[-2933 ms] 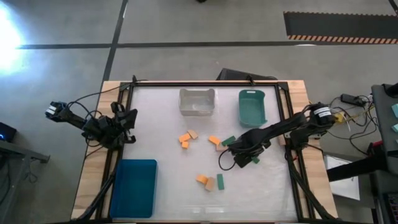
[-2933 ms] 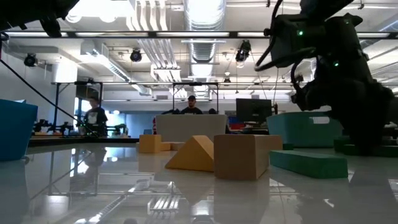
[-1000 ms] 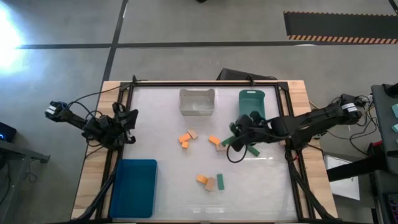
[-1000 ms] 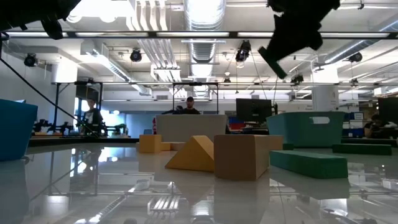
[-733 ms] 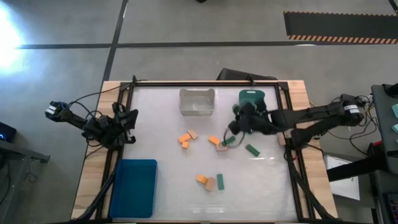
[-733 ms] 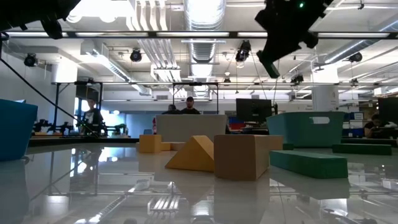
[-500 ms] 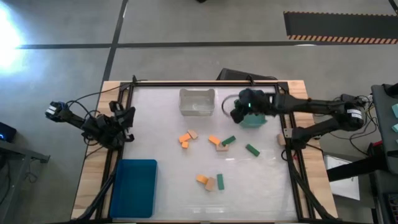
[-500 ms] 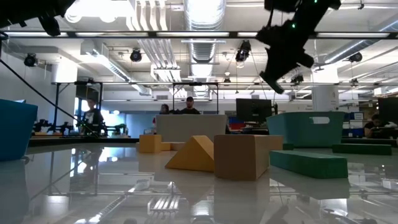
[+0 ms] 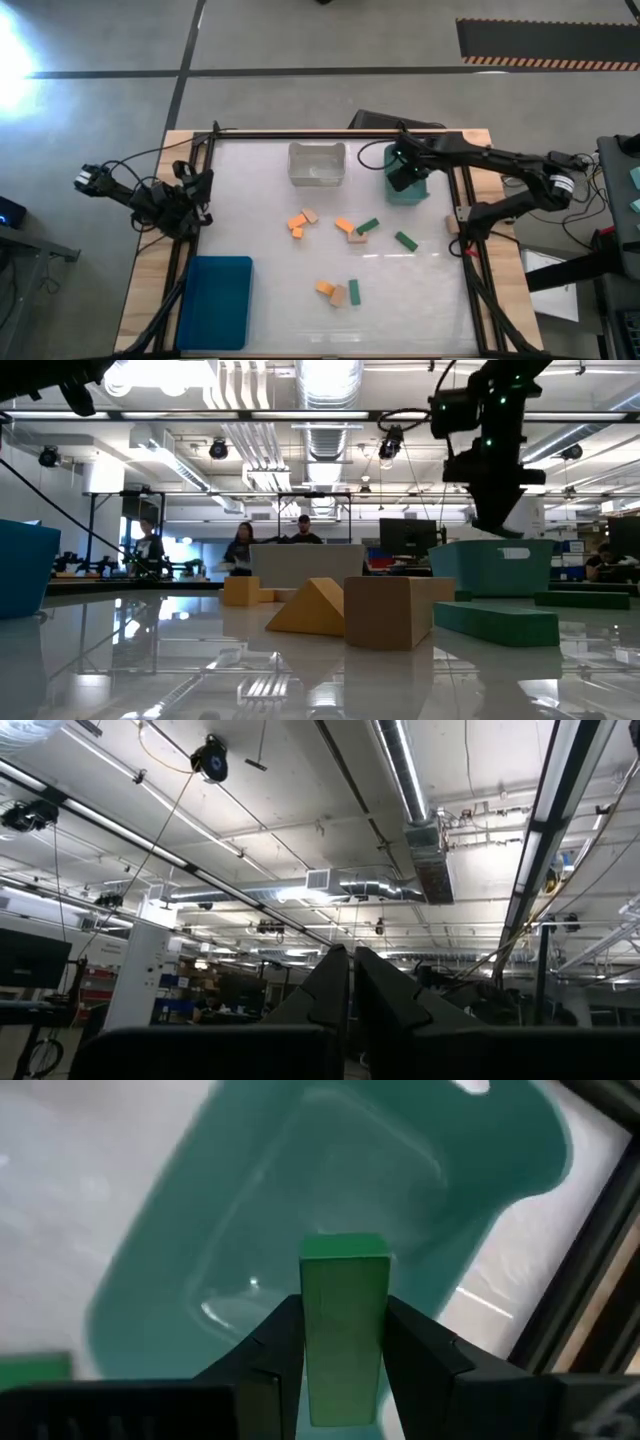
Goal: Sort & place blocks by color
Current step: Put the green block into the green bin, then put the yellow block into the blue bin
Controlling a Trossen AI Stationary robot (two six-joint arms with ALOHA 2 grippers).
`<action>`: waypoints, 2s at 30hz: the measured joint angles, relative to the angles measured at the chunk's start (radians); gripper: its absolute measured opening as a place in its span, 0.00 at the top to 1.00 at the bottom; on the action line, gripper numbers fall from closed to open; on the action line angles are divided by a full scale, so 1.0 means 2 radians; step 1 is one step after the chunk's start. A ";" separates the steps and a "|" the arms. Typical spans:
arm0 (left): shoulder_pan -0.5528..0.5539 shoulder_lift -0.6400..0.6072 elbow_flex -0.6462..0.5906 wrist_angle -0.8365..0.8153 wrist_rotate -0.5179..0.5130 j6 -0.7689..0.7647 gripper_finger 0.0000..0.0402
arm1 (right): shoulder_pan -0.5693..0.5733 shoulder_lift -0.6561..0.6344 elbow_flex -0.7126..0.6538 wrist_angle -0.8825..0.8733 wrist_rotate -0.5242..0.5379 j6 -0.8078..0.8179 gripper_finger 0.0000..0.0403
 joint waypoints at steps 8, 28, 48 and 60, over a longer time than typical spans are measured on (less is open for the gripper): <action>0.000 0.000 0.000 0.001 0.000 0.000 0.99 | -0.046 0.065 0.000 0.023 0.000 -0.054 0.75; 0.000 -0.008 0.003 0.029 0.000 0.051 0.99 | -0.054 0.102 0.000 0.060 -0.012 -0.087 0.56; 0.000 0.113 0.055 0.023 -0.001 -0.022 0.99 | 0.159 -0.142 -0.080 0.297 -0.008 -0.141 0.55; 0.000 0.225 0.158 -0.139 -0.050 -0.163 0.99 | 0.234 -0.222 -0.191 0.444 -0.009 -0.236 0.55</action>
